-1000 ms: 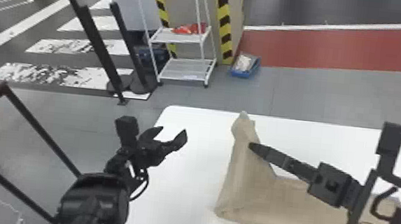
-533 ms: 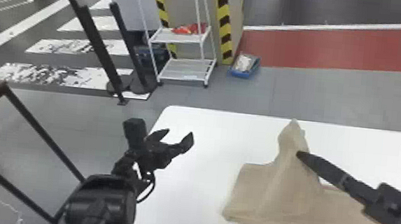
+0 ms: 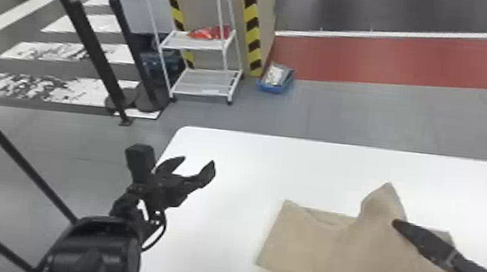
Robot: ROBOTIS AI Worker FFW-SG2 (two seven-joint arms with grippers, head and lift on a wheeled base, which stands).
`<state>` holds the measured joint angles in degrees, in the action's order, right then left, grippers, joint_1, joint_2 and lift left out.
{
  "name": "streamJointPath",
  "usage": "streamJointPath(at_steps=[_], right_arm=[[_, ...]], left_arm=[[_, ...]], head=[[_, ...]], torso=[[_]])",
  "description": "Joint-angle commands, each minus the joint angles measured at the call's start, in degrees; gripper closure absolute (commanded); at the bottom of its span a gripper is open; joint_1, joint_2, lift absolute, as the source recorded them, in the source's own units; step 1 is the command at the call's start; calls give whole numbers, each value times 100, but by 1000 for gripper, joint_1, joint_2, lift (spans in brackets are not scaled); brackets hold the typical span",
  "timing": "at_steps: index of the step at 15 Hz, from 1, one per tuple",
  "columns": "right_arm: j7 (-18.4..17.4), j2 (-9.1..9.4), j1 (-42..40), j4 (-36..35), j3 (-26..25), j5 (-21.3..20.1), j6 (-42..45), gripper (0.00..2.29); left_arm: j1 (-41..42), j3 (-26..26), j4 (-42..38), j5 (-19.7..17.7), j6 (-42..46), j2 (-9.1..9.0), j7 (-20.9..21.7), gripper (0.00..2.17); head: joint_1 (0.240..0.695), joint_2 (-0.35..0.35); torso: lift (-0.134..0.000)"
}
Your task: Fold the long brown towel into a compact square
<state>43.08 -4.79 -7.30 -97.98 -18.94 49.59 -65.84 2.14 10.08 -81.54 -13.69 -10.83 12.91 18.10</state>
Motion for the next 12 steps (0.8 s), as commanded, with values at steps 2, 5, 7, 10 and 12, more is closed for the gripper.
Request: streamJointPath(at_steps=[2, 5, 7, 10, 12], right_arm=[[148, -180, 273, 165, -198, 42, -21, 1116], [429, -242, 1143, 859, -22, 42, -390, 1116], [403, -172, 1337, 1009, 294, 42, -390, 1116], [385, 39, 1293, 859, 452, -46, -390, 1116], [411, 4, 1003, 816, 233, -116, -426, 1116]], left_arm=[[67, -6, -90, 24, -197, -8, 0, 198], [173, -23, -354, 103, -320, -113, -9, 198], [261, -15, -468, 112, -320, -157, -9, 198], [392, 56, -530, 103, -320, -157, 18, 198], [463, 188, -574, 68, -320, -104, 79, 198]], head=[[695, 242], [695, 213], [695, 208], [695, 238], [695, 264]], torso=[[0], [0], [0], [0], [0]])
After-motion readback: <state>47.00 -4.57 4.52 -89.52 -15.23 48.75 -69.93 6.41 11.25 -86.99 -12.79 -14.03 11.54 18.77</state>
